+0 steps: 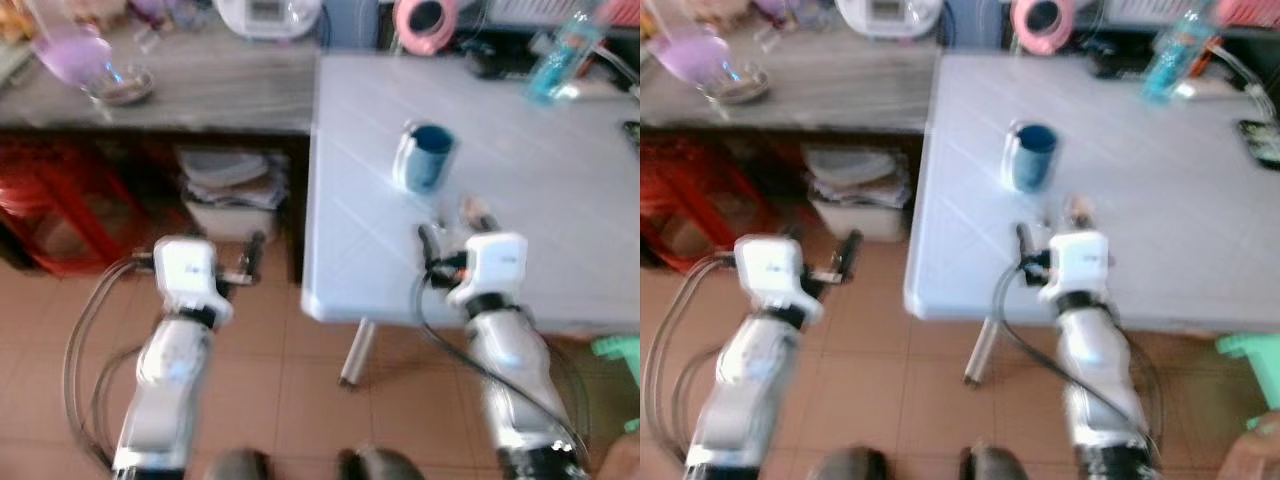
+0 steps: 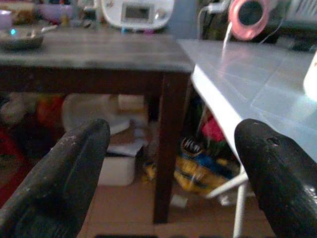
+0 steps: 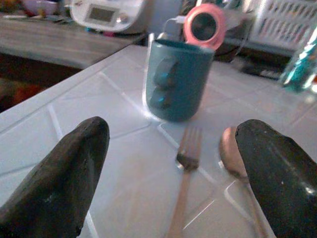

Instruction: Setting the table

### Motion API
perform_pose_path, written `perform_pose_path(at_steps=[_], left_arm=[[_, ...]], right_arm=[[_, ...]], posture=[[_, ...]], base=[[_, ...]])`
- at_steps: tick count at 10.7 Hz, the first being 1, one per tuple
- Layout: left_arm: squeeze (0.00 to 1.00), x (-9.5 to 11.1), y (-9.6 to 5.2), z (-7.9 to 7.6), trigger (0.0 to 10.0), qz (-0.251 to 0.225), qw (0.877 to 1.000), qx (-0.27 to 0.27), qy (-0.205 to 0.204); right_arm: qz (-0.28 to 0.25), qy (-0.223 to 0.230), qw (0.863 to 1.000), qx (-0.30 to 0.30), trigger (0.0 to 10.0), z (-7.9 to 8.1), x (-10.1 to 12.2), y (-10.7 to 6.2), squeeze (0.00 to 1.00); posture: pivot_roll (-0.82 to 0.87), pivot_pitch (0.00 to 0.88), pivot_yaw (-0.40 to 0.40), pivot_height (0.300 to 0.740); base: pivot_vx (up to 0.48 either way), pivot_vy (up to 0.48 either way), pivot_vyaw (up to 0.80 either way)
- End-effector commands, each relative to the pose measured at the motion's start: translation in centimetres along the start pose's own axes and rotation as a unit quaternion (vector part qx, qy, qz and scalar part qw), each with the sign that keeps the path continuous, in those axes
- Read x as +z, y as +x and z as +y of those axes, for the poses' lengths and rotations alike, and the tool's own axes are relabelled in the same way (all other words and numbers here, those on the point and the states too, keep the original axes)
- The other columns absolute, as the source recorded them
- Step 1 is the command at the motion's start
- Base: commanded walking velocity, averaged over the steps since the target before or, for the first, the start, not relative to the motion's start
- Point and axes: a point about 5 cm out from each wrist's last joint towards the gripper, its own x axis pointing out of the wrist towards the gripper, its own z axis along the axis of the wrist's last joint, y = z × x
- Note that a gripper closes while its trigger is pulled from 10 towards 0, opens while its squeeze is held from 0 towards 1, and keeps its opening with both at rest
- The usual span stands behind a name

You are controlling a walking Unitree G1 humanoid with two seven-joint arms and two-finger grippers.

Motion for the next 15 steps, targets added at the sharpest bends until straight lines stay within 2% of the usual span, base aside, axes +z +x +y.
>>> perform_pose_path(at_steps=[1, 3, 5, 8, 10, 14, 15], left_arm=[[0.0, 0.2, 0.0, -0.2, 10.0, 0.003, 1.0, -0.005, 0.004], [0.0, 0.2, -0.1, -0.4, 10.0, 0.008, 1.0, -0.011, 0.007], [0.0, 0.1, -0.6, -0.3, 10.0, 0.016, 1.0, -0.016, 0.012], [0.0, 0.0, -1.3, -0.2, 10.0, 0.028, 0.999, -0.016, 0.013], [0.0, 0.0, -1.7, -0.3, 10.0, 0.038, 0.999, -0.023, 0.013], [0.0, 0.0, -1.9, -0.3, 10.0, 0.047, 0.998, -0.028, 0.01], [0.0, 0.0, -1.9, -0.4, 10.0, 0.049, 0.998, -0.027, 0.01]], right_arm=[[0.002, 0.002, 1.0, -0.014, 10.0, -0.5, 0.3, 0.1, 0.0], [0.009, 0.018, 1.0, -0.024, 10.0, -0.8, 0.4, 0.9, 0.0], [0.004, 0.034, 0.999, -0.024, 10.0, -1.1, 1.6, 2.8, 0.0], [0.009, 0.036, 0.999, -0.01, 10.0, -0.7, 3.0, 4.4, 0.0], [0.033, 0.04, 0.999, 0.017, 10.0, 0.0, 3.6, 5.5, 0.0], [0.081, 0.058, 0.994, 0.049, 10.0, 1.7, 3.7, 5.9, 0.0], [0.099, 0.073, 0.991, 0.046, 4.7, 1.7, 3.4, 5.8, 0.0]], posture=[[-0.03, 0.145, 0.005, 0.74], [-0.02, 0.172, 0.024, 0.74], [-0.02, 0.201, 0.034, 0.74], [-0.01, 0.235, 0.042, 0.74], [-0.02, 0.267, 0.043, 0.74], [-0.02, 0.287, 0.037, 0.74], [-0.02, 0.287, 0.035, 0.74]], base=[[0.0, 0.0, 0.0], [0.0, 0.0, 0.0], [0.0, 0.0, 0.0], [0.0, 0.0, 0.0], [0.0, 0.0, 0.0], [0.0, 0.0, 0.0], [0.0, 0.0, 0.0]])
